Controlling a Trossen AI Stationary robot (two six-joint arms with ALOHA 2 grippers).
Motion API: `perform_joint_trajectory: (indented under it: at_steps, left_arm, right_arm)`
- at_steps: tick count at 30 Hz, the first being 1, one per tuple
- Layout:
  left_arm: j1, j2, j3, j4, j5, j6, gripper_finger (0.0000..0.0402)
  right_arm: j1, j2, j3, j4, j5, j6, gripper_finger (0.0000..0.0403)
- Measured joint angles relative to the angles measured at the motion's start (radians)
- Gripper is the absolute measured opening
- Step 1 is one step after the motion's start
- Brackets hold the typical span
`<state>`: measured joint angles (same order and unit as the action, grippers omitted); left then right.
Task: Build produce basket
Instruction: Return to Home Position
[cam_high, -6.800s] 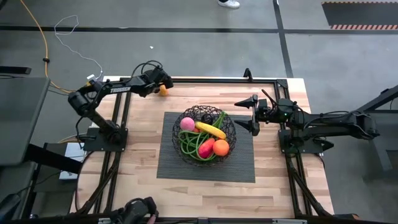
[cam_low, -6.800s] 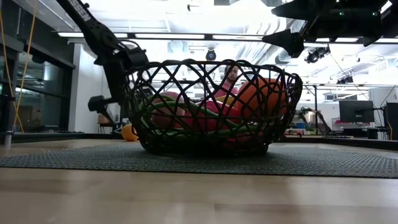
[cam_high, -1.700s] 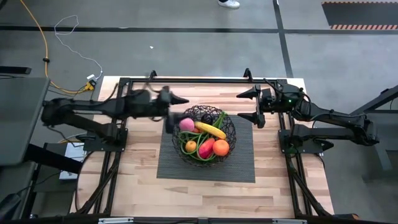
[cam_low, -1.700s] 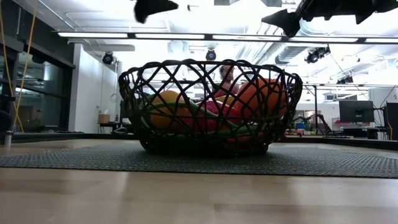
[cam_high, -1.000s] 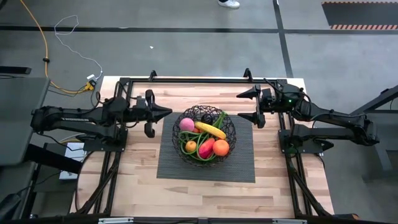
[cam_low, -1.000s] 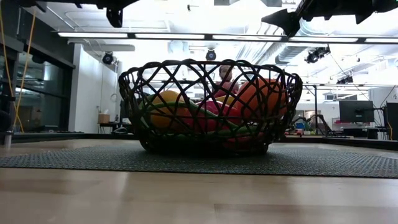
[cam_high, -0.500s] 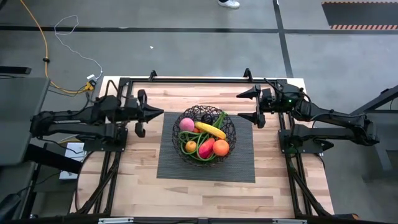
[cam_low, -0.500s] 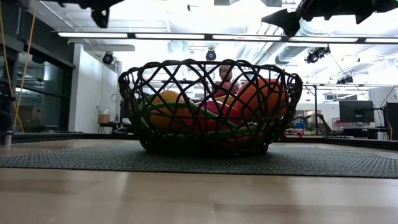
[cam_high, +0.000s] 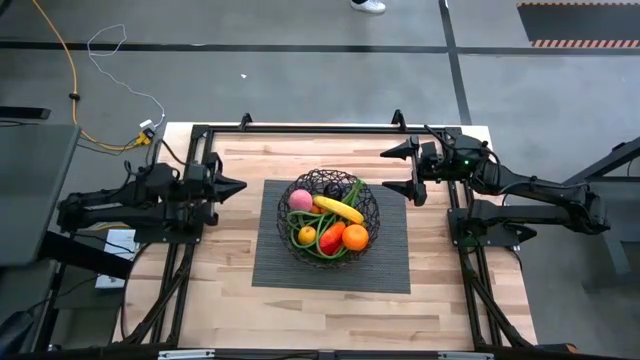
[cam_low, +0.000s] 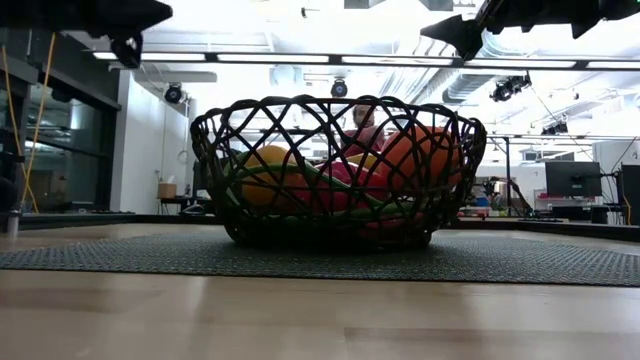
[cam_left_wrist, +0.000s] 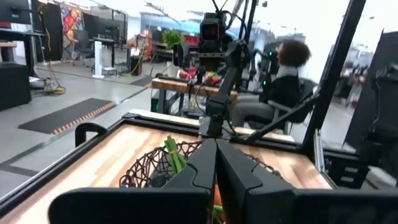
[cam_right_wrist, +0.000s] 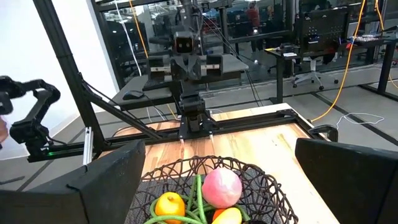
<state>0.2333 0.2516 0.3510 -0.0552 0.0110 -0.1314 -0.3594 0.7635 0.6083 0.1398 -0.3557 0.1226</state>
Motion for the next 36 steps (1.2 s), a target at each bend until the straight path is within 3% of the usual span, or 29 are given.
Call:
perform_joint_trajectory:
  at_steps: [11,18,25,36]
  left_arm:
    - [0.0,-0.249,-0.156,0.0,-0.03,-0.048,0.0]
    - [-0.011,-0.248,-0.21,0.011,-0.015,-0.091,0.0]
    - [-0.056,-0.247,-0.343,0.211,-0.055,-0.113,0.0]
    - [-0.098,-0.248,-0.339,0.166,-0.105,-0.067,0.0]
  right_arm:
    - [0.0,0.0,0.0,0.0,0.0,0.0,0.0397]
    - [0.0,0.0,0.0,0.007,0.0,0.0,0.0397]
    - [0.0,0.0,0.0,0.028,-0.022,0.009,0.0397]
    - [0.0,0.0,0.0,0.037,-0.041,0.01,0.0397]
